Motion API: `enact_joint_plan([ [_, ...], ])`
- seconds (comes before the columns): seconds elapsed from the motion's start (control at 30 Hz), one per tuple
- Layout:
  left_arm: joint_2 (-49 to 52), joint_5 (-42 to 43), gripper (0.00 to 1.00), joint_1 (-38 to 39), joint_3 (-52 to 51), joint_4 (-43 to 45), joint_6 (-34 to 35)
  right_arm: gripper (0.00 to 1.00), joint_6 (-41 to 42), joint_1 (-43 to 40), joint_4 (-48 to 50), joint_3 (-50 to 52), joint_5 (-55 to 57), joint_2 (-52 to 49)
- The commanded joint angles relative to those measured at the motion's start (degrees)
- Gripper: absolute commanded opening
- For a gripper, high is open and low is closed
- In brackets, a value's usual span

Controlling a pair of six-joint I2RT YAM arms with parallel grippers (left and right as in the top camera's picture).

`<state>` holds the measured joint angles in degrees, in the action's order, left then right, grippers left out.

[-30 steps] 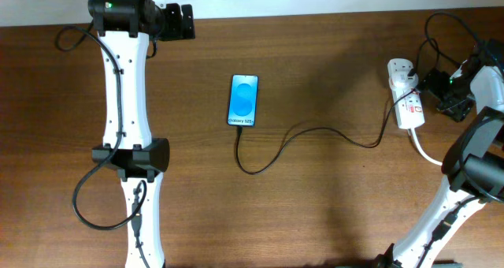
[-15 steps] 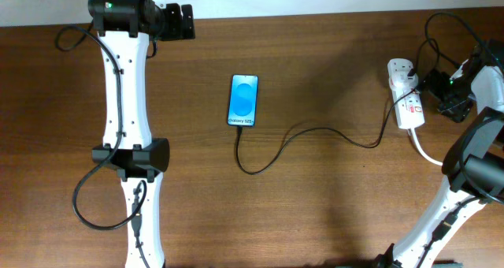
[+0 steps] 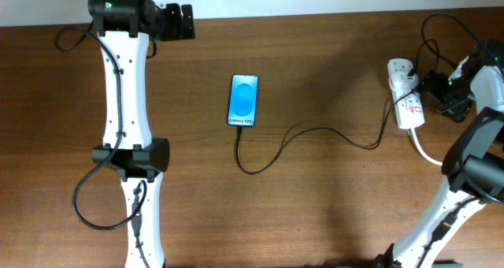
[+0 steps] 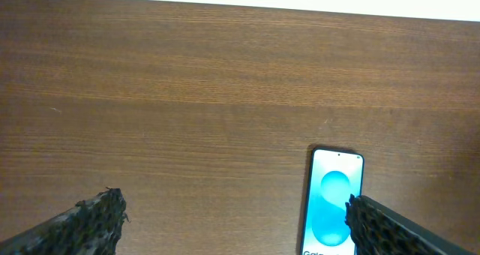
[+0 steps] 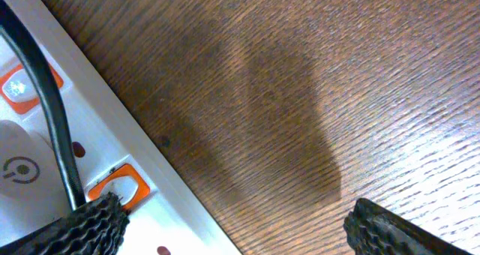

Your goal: Plug charger to phone and switch on socket

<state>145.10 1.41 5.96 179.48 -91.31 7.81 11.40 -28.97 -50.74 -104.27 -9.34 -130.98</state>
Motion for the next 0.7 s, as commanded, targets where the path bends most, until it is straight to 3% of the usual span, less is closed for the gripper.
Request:
enact_joint_plan([
  [0.0, 0.63, -0.79, 0.99, -0.11, -0.2, -0.09, 0.72, 0.99, 0.7, 3.85, 0.72, 2.01, -3.74, -0.79],
  [0.3, 0.63, -0.81, 0.99, -0.11, -0.2, -0.09, 0.72, 0.98, 6.73, 2.91, 3.67, 1.99, -5.2, -0.79],
  [0.67, 0.63, -0.81, 0.99, -0.11, -0.2, -0.09, 0.72, 0.98, 4.96, 3.08, 1.9, 2.01, -8.04, -0.79],
])
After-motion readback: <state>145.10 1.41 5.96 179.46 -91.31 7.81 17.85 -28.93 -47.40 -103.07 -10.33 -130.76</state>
